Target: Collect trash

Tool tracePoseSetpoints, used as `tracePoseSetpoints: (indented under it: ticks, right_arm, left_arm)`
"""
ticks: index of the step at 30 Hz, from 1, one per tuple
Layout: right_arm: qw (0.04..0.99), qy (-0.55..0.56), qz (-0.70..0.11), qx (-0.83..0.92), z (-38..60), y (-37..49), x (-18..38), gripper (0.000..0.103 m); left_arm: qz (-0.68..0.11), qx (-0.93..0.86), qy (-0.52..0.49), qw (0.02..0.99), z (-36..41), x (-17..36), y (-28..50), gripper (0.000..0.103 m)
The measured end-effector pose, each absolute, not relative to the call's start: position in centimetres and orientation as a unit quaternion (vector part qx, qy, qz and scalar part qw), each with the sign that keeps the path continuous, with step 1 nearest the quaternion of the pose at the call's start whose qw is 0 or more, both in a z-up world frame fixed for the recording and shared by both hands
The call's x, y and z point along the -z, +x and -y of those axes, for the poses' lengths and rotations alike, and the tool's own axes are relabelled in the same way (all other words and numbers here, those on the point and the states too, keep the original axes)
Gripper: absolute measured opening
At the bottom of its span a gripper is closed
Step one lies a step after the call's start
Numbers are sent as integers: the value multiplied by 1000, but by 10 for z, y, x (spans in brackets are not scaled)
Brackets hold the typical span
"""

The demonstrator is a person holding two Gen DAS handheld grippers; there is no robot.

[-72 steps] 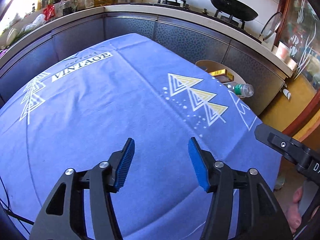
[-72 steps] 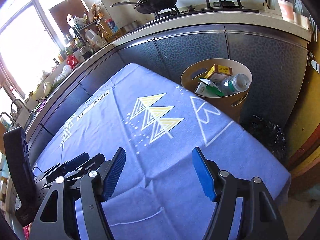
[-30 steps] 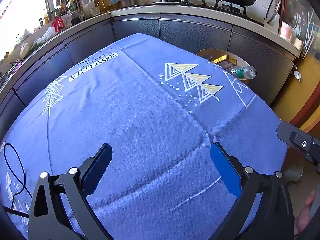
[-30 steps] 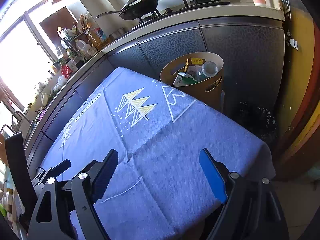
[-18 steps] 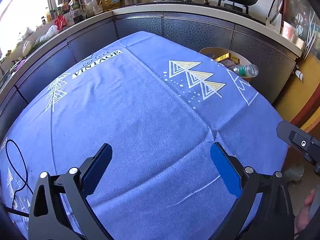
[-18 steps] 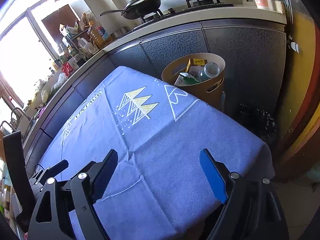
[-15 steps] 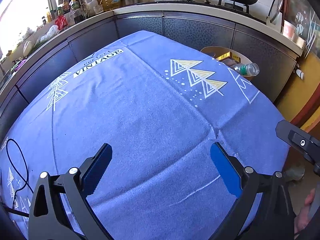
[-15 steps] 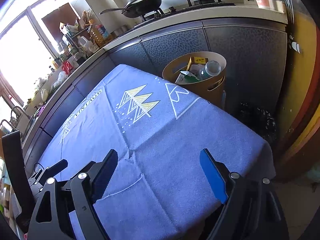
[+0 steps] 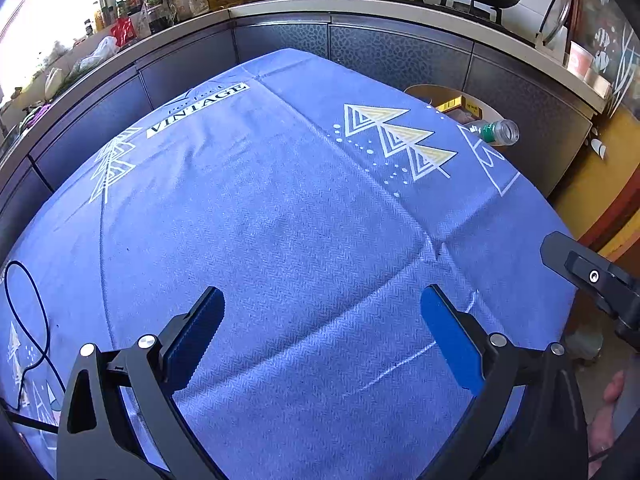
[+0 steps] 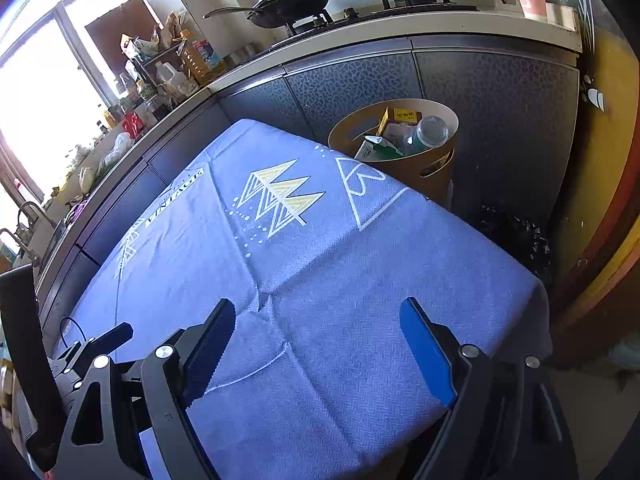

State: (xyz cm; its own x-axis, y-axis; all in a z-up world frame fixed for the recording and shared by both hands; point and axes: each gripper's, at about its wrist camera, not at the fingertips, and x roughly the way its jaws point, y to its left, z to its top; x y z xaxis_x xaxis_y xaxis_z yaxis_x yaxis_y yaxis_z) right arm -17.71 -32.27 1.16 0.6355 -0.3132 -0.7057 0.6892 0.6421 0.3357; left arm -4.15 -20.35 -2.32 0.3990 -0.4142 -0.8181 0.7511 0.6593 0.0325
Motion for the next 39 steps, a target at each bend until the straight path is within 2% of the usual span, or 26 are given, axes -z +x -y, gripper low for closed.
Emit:
tracePoseSetpoints:
  ticks: [10,39]
  right_arm:
    - [848,303,-324,290,320,-172,-3,84]
    - [831,336,-304,322,349,-211,9,84]
  left_arm:
    - [-460,344,197,795,188,39,-43,97]
    - [-439,399,280,754,228,48,-110,97]
